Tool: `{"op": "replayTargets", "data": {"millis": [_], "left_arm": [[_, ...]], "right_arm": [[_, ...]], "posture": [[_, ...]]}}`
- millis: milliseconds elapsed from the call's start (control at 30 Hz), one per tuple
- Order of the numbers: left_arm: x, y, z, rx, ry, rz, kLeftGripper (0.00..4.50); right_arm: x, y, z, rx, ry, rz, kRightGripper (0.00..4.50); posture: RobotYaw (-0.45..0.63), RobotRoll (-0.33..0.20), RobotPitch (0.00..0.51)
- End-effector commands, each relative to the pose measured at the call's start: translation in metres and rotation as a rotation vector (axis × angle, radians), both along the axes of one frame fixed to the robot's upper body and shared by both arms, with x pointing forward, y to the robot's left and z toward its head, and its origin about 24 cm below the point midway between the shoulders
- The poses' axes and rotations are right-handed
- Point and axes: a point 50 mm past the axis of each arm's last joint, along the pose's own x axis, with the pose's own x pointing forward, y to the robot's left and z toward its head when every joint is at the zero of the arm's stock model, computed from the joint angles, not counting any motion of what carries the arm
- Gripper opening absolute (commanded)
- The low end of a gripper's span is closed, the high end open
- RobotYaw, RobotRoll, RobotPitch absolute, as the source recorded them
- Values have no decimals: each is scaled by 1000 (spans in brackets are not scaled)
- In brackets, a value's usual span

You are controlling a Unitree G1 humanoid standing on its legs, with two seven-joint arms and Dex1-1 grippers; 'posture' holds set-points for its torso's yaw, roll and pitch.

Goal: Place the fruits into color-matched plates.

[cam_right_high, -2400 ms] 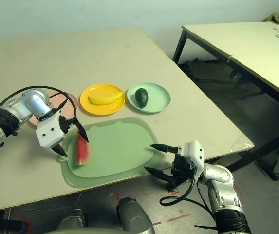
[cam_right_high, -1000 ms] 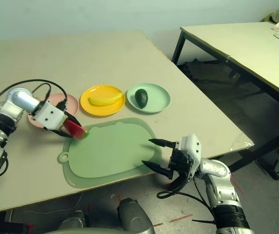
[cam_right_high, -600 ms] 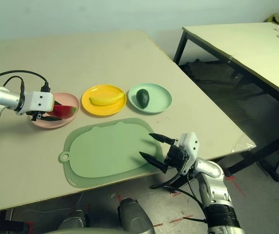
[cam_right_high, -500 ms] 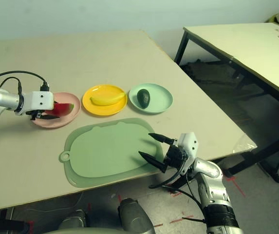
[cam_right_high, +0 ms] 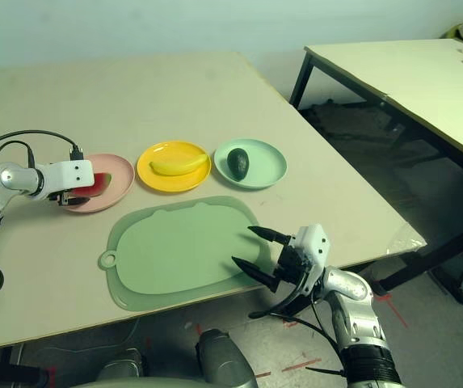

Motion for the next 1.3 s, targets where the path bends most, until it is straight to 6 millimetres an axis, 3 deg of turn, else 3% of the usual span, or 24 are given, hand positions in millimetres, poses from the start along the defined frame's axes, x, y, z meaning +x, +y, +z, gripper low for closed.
{"op": "replayTargets", "data": {"millis": [33, 300, 533, 600, 700, 767, 967, 1100, 1300], "left_arm": [[-6, 5, -12, -3, 52, 17, 4485], [-9, 13, 7, -91, 4, -4, 4485], [-22, 36, 41, -598, -175, 58, 4485], [-33, 42, 45, -730, -196, 57, 4485], [-53, 49, 66, -1143, -298, 107, 4485], [-71, 57, 69, -1266, -371, 174, 4485], [-117, 69, 34, -1291, -635, 467, 4485], [-137, 62, -9, -1149, -613, 607, 4485], [-155, 49, -64, -1069, -571, 796, 4485]], "right_arm": [[-1, 0, 3, -14, -12, 12, 4500], [7, -5, 11, 6, -51, -27, 4500], [12, -10, 22, 76, -122, -180, 4500], [10, -11, 23, 100, -122, -220, 4500], [10, -17, 27, 127, -136, -305, 4500], [10, -24, 29, 122, -153, -369, 4500], [10, -55, 12, 135, -144, -630, 4500], [13, -69, 4, 83, -162, -735, 4500], [23, -85, 2, 37, -182, -784, 4500]], "posture": [[-267, 0, 28], [-261, 0, 27], [-241, 0, 32], [-222, 0, 36], [-203, 0, 42], [-189, 0, 47], [-174, 0, 58], [-164, 0, 69], [-167, 0, 71]]}}
